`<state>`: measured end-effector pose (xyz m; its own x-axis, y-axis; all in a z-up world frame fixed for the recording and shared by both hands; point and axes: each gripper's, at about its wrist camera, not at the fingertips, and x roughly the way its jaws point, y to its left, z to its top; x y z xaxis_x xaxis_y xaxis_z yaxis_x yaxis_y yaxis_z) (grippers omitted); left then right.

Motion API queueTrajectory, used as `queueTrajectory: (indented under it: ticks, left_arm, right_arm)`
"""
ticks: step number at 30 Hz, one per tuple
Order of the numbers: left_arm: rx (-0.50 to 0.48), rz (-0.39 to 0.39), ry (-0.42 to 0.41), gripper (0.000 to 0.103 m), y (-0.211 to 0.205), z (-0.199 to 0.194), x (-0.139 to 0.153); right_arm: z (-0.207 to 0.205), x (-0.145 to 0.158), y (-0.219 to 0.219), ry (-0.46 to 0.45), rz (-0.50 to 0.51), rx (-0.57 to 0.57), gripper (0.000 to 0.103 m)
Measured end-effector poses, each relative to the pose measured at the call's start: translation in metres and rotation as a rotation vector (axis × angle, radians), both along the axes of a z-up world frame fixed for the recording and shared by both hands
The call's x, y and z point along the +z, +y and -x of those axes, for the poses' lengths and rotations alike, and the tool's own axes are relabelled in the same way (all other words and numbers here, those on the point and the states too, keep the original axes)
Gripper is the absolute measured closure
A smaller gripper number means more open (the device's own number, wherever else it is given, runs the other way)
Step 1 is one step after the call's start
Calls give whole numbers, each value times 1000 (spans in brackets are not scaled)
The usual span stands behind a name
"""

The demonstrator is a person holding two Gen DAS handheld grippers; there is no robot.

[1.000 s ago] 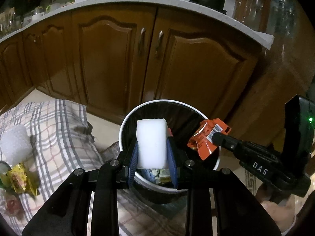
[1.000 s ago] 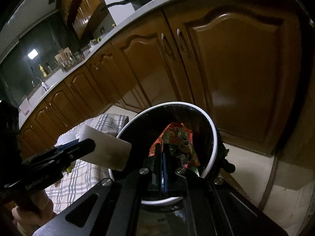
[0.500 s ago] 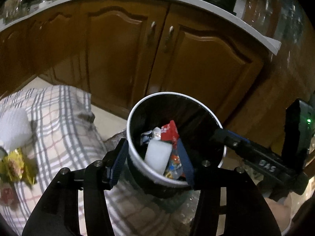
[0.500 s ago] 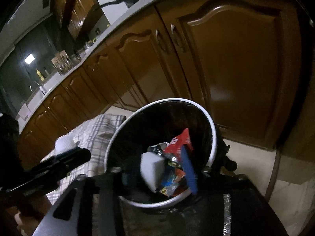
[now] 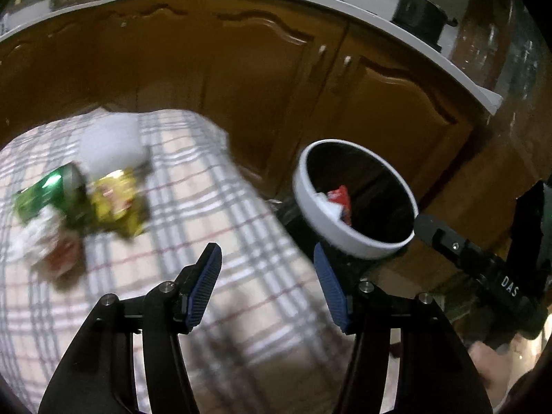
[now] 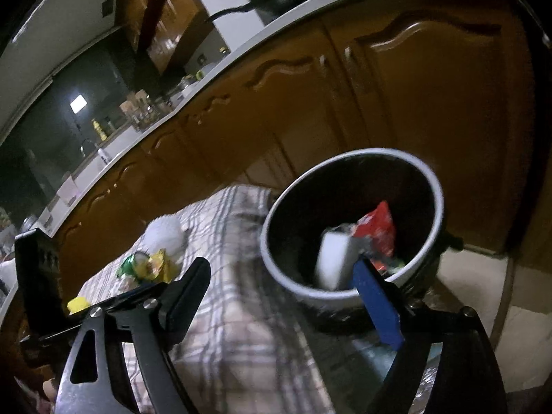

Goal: Collect trash
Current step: 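Move both open tools back over the table trash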

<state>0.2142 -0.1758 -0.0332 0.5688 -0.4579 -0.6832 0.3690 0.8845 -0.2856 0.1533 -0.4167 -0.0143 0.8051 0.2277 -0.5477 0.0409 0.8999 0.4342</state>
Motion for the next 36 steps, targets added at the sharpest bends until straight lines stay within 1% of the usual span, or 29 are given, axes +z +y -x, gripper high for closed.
queueTrajectory:
  ticks: [5,14,17,23,30,36]
  left_arm:
    - [63,45,42,47,45,13,-6]
    - [170,52,42,47,104,31,-11]
    - [205,62,47,47,121,34,-13]
    - [252,67,44,47,146,38,-14]
    - [293,72,43,47,166,36,-14]
    - [307,74,52,47,180,28,-15]
  right_arm:
    - [0,-5,32,24,-4,52,16]
    - [8,-10,83,28,27,143,15]
    - [7,-11,93,36,14,160,15]
    - [5,-12,112,47,10,186,15]
    - [-5,-6,132,37,13,228,15]
    - [-19,-2,148,29,18,263,15]
